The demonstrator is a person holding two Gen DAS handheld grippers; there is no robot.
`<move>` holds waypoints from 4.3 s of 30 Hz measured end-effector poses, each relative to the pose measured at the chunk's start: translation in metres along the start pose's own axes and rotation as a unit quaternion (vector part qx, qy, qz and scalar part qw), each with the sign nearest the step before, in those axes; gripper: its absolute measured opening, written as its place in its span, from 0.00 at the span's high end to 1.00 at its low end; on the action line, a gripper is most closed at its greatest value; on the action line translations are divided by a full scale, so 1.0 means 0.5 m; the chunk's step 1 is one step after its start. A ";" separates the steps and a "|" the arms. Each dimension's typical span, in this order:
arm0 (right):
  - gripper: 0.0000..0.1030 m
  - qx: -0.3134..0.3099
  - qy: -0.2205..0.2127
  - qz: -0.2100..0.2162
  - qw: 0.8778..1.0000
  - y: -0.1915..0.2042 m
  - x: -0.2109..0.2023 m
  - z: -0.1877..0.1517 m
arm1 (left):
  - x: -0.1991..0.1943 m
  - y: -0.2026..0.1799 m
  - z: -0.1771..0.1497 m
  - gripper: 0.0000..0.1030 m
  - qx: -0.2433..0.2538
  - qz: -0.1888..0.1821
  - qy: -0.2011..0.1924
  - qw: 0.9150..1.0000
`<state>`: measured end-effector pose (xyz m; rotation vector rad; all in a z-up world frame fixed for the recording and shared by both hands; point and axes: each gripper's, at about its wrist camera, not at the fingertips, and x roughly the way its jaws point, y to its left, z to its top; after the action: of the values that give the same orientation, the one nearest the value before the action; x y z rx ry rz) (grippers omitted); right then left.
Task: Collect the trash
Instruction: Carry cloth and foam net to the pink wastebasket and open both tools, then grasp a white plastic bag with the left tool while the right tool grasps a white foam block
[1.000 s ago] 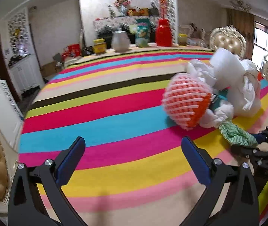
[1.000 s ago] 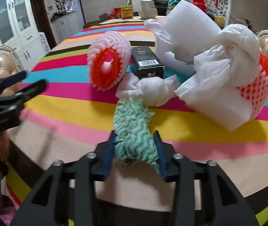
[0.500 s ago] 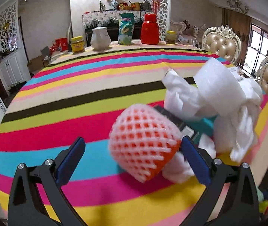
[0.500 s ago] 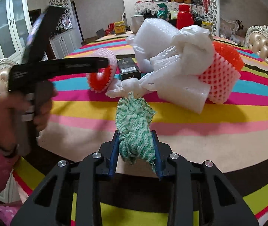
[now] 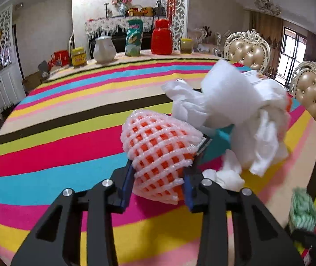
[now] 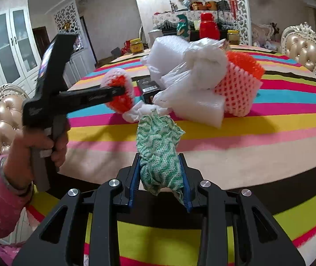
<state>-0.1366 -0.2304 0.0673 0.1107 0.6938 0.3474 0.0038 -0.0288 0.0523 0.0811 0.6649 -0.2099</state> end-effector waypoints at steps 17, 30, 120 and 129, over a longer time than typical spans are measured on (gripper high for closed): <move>0.69 0.076 -0.085 -0.104 0.988 -0.139 -0.203 -0.101 | -0.214 -0.227 -0.082 0.64 0.078 -0.123 -0.069 0.987; 0.68 0.155 -0.115 -0.275 0.942 -0.329 -0.393 -0.219 | -0.211 -0.547 -0.117 0.62 0.170 -0.278 -0.042 0.945; 0.26 0.001 -0.046 -0.109 0.993 -0.078 0.101 0.124 | -0.085 0.017 -0.023 0.74 -0.079 -0.018 -0.077 0.994; 0.23 -0.029 0.002 -0.118 0.993 -0.094 0.169 0.164 | -0.115 0.054 -0.022 0.73 -0.132 -0.039 -0.093 0.986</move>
<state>-0.0102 -0.2437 0.0687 -0.0276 0.6929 0.1413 -0.0410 0.0088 0.0796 -0.2170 0.5048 -0.2013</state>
